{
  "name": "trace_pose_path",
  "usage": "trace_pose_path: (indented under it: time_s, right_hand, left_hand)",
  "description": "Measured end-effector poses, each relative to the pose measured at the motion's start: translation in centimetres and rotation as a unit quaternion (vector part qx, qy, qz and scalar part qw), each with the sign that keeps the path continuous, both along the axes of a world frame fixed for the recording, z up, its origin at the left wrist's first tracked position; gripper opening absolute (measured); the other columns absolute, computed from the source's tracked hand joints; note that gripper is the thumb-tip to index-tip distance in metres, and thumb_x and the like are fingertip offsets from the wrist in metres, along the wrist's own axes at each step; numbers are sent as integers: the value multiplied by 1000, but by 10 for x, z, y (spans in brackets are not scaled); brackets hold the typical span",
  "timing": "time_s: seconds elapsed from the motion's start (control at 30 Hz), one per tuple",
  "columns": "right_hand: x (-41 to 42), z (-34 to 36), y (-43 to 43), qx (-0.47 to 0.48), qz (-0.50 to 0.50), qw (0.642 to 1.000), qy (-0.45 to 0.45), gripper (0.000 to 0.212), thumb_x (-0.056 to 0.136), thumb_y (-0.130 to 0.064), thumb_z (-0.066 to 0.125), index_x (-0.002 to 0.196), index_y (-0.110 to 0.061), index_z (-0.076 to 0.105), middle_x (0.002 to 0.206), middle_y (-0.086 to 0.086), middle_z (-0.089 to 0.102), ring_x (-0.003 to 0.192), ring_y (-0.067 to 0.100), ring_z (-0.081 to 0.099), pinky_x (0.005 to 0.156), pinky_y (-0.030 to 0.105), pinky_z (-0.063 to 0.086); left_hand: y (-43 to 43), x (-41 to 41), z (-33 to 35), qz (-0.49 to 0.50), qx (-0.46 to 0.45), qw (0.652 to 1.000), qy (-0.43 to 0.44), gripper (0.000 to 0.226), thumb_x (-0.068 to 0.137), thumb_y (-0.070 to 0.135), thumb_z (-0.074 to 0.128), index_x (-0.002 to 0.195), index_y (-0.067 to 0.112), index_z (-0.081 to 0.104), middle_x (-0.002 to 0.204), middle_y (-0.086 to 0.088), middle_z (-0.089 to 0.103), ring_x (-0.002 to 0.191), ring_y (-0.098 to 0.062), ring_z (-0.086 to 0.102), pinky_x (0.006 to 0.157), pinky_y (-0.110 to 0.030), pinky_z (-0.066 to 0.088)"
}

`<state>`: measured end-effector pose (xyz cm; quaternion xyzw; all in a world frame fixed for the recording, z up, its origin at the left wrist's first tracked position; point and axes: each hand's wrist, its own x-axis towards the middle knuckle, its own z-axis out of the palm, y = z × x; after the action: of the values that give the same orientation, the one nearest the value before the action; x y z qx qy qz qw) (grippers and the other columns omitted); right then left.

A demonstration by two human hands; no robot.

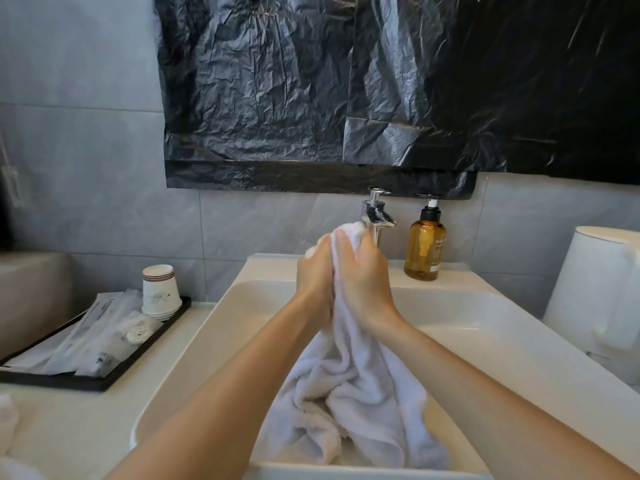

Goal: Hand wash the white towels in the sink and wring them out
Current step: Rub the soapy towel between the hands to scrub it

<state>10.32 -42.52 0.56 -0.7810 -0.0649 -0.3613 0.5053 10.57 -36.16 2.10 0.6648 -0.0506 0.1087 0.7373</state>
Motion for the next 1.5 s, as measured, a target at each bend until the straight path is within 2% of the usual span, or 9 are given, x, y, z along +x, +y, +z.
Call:
trace_pose_path:
  time_s: [0.1,0.5,0.7,0.83,0.97,1.07,1.2,1.27,1.5]
  right_hand:
    - [9,12,-17,114,-47,991,58,22,103,-32,38,98,-14,51,94,2,60,98,24,60,73,28,39]
    - [-6,-1,-15,67,-14,996,48,22,101,-31,41,96,-13,54,89,1,63,85,18,60,67,29,41]
    - [15,9,-8,86,0,992,97,21,100,-30,42,99,-14,55,97,8,64,99,26,62,87,37,49]
    - [10,6,-23,34,118,982,144,22,98,-24,51,105,-4,57,104,18,65,99,24,63,91,39,49]
    - [4,31,-45,74,172,975,122,17,90,-20,63,96,-5,69,105,13,70,102,26,66,96,42,49]
    - [-2,41,-60,88,152,981,85,9,89,-25,66,92,-18,71,102,4,73,104,21,67,95,40,51]
    - [-2,49,-73,98,109,989,12,7,91,-28,65,86,-23,67,93,-6,69,94,11,63,87,30,49]
    - [-1,50,-77,74,67,995,-19,9,90,-30,65,82,-25,65,85,-10,66,85,7,60,77,27,47]
    - [-5,33,-78,-237,-17,967,95,53,78,-67,61,96,-23,37,81,-5,51,70,16,51,59,35,38]
  left_hand:
    - [-6,-10,-1,-74,-55,995,42,34,98,31,50,68,16,55,58,0,55,56,-14,54,54,-23,42]
    - [-11,-13,0,-45,-44,998,18,39,99,31,48,63,18,54,52,7,57,57,-11,54,54,-21,42]
    - [0,-1,-5,-62,-73,991,96,31,99,34,48,78,15,61,67,-3,64,57,-12,61,53,-22,44]
    - [3,6,-8,-44,-28,995,87,29,97,37,49,81,18,63,69,1,64,66,-15,62,53,-23,43]
    - [7,10,-17,64,232,967,-84,43,101,48,24,93,26,60,98,1,65,97,-25,57,81,-38,45]
    - [15,15,-17,89,222,968,-70,43,99,55,23,107,36,60,118,2,58,111,-24,53,96,-41,42]
    - [14,14,-5,-34,103,992,-67,38,102,31,29,87,33,63,88,14,64,84,-13,59,69,-25,47]
    - [13,11,-1,-28,114,991,-70,32,101,24,30,85,20,57,76,7,54,74,-17,47,57,-26,37]
    - [43,26,2,241,-7,968,-73,30,103,33,35,107,14,58,107,-7,61,107,-28,56,92,-39,42]
